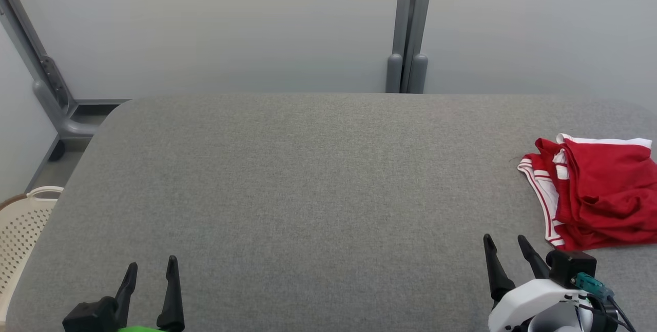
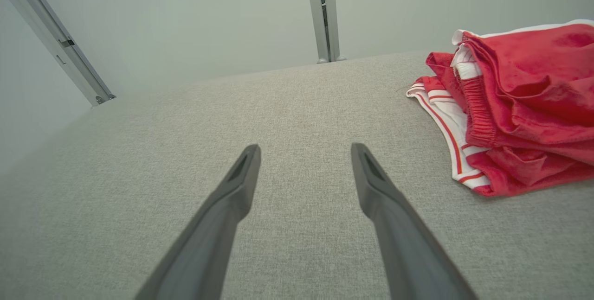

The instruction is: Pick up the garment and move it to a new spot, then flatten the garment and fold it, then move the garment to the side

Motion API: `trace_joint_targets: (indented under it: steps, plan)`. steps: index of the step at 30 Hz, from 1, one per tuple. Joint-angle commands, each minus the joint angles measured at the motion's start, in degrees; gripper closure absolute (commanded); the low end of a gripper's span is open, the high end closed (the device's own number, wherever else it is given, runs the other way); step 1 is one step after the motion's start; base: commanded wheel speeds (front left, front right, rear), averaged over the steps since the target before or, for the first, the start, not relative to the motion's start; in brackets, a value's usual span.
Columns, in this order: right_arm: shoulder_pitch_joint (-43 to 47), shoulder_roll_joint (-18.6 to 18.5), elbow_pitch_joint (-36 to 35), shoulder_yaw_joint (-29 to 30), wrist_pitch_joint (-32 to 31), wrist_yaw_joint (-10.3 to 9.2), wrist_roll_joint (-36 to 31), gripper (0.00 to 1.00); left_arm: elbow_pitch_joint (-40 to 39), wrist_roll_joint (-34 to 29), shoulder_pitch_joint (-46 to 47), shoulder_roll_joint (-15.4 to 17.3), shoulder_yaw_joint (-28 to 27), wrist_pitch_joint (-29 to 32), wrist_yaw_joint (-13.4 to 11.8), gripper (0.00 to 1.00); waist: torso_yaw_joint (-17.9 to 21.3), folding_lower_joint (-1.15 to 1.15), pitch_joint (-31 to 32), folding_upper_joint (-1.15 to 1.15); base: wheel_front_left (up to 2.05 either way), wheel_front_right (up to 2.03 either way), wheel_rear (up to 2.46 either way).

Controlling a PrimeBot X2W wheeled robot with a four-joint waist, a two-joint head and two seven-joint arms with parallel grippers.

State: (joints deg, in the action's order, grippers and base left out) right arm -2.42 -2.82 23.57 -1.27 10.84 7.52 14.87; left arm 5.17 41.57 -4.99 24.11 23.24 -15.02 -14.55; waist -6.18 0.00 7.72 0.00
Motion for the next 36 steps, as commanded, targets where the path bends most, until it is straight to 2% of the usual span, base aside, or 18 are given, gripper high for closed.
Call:
trace_joint_targets:
  steps: [1, 17, 33, 34, 36]
  plan:
    - [0.99, -0.20, -0.46, -0.08, -0.42, -0.07, -0.30, 0.00, 0.38, -1.02, -0.60, -0.29, -0.12, -0.14, 0.22, 0.00, 0.26, 0.00, -0.05, 0.00, 0.00, 0.00, 0.00]
    - [1.47, -0.19, -1.78, 0.01, -1.43, -0.06, -0.40, 0.00, 4.53, -1.57, 0.22, -1.36, 0.77, -0.05, 1.46, 0.00, 1.21, 0.00, -0.30, 0.00, 0.00, 0.00, 0.00]
    - [1.67, -0.19, -2.05, 0.03, -2.02, -0.06, -0.11, 0.00, 4.66, -2.92, 0.13, -1.54, -0.35, -0.12, 1.73, 0.00, 0.88, 0.00, -0.72, 0.00, 0.00, 0.00, 0.00]
    - [1.03, 0.02, -1.58, 0.01, -1.81, 0.00, -0.36, 1.00, 4.69, -2.55, -0.07, -1.63, -0.21, 0.01, 1.52, 1.00, 0.88, 0.00, -0.72, 0.00, 0.00, 0.00, 0.00]
    - [1.47, 0.22, -0.69, 0.03, -1.85, 0.00, -0.34, 1.00, 5.57, -2.39, -0.35, -2.21, 0.21, 0.13, 1.52, 1.00, 0.89, 0.00, -0.72, 0.00, 0.00, 0.00, 0.00]
